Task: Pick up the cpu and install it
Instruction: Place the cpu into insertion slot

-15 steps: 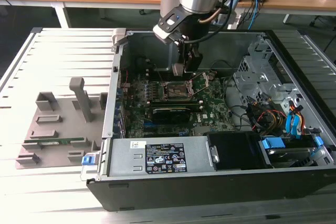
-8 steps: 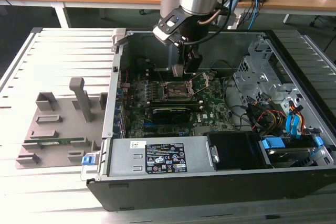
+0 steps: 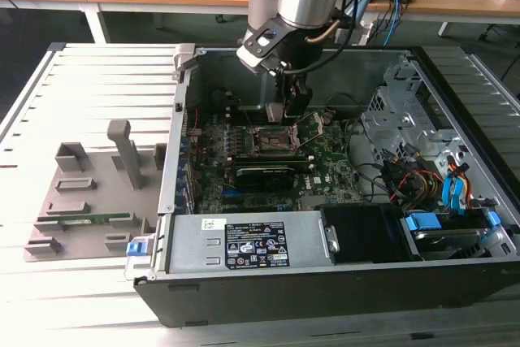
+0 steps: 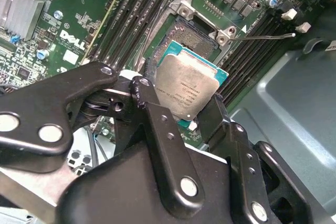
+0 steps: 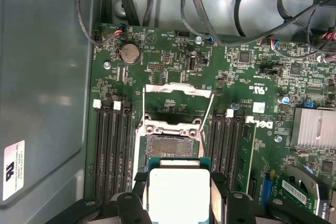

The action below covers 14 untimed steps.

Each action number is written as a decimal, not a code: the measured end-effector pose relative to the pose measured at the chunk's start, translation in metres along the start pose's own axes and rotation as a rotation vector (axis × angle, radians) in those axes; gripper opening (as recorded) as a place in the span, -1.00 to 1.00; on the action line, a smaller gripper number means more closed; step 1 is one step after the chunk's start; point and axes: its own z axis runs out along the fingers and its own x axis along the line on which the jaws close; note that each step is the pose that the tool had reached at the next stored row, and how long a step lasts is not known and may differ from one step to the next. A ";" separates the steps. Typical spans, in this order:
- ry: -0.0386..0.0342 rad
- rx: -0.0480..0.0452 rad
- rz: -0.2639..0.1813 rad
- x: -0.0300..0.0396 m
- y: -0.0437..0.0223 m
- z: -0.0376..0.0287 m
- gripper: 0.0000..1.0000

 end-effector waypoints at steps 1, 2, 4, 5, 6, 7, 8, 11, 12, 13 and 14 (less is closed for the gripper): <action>0.0000 0.0000 0.000 0.0000 0.0000 0.0006 0.10; -0.0001 0.0000 0.000 0.0000 0.0001 0.0015 0.10; -0.0001 0.0001 0.000 0.0000 0.0002 0.0031 0.10; 0.0000 0.0000 0.000 0.0001 0.0002 0.0038 0.10; 0.0000 0.0000 0.000 0.0001 0.0002 0.0044 0.10; 0.0000 0.0000 0.000 0.0001 0.0003 0.0049 0.10; 0.0000 0.0000 0.000 0.0001 0.0003 0.0053 0.10; -0.0001 0.0000 0.000 0.0001 0.0004 0.0066 0.10; 0.0000 0.0000 0.000 0.0001 0.0004 0.0070 0.10; -0.0001 0.0001 0.000 0.0001 0.0005 0.0089 0.10; 0.0000 0.0000 0.000 0.0002 0.0007 0.0129 0.10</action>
